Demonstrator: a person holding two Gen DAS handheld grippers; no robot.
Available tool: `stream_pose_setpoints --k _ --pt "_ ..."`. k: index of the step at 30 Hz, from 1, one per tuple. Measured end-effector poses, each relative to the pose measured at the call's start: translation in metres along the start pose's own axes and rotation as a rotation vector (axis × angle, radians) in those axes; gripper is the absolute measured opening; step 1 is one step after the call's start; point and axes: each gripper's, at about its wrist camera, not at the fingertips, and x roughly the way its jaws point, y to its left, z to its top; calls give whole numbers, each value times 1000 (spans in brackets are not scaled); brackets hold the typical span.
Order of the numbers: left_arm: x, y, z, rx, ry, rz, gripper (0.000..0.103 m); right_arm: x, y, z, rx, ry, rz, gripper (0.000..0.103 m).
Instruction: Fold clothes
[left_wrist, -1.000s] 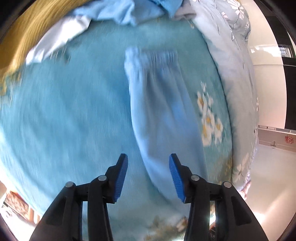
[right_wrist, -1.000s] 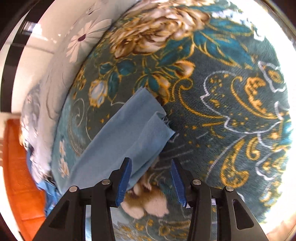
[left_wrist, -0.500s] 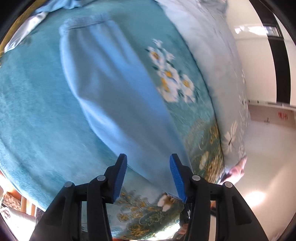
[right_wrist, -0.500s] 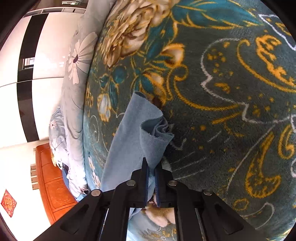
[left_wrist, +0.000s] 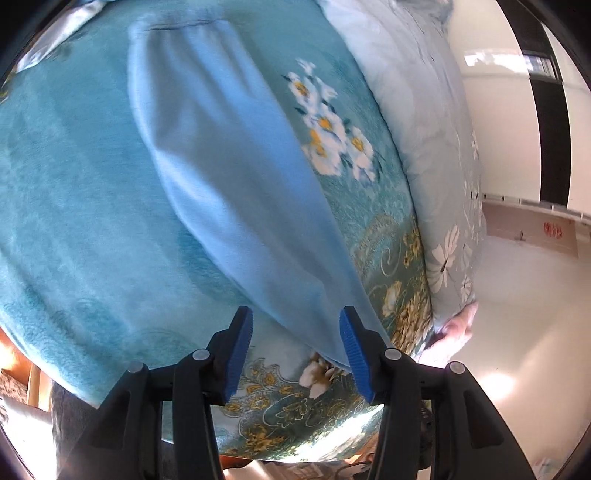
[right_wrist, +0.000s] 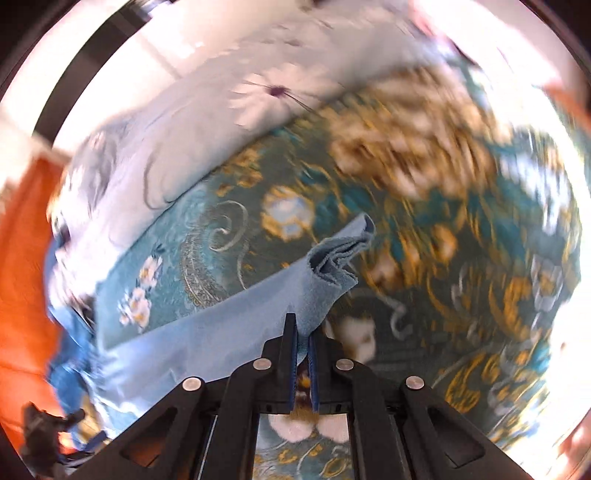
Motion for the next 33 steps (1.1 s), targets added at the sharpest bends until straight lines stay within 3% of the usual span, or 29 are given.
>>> stream_pose_setpoints --k 4,9,16,21,26,33 --pt "-16 32 16 -70 -8 -28 51 -20 63 7 -248 -64 -53 5" --pt "-36 65 47 -117 -5 -58 56 -18 167 -20 -504 -73 -63 5" --pt "-72 103 93 -130 -19 -83 60 67 269 -108 -699 79 -128 5" --pt "-85 128 119 -137 -8 -63 60 130 294 -156 -762 201 -202 6" --pt "-76 133 132 -115 40 -42 61 157 300 -185 -779 263 -250 7" --pt "-25 91 132 19 170 -53 61 124 287 -182 -708 265 -85 25"
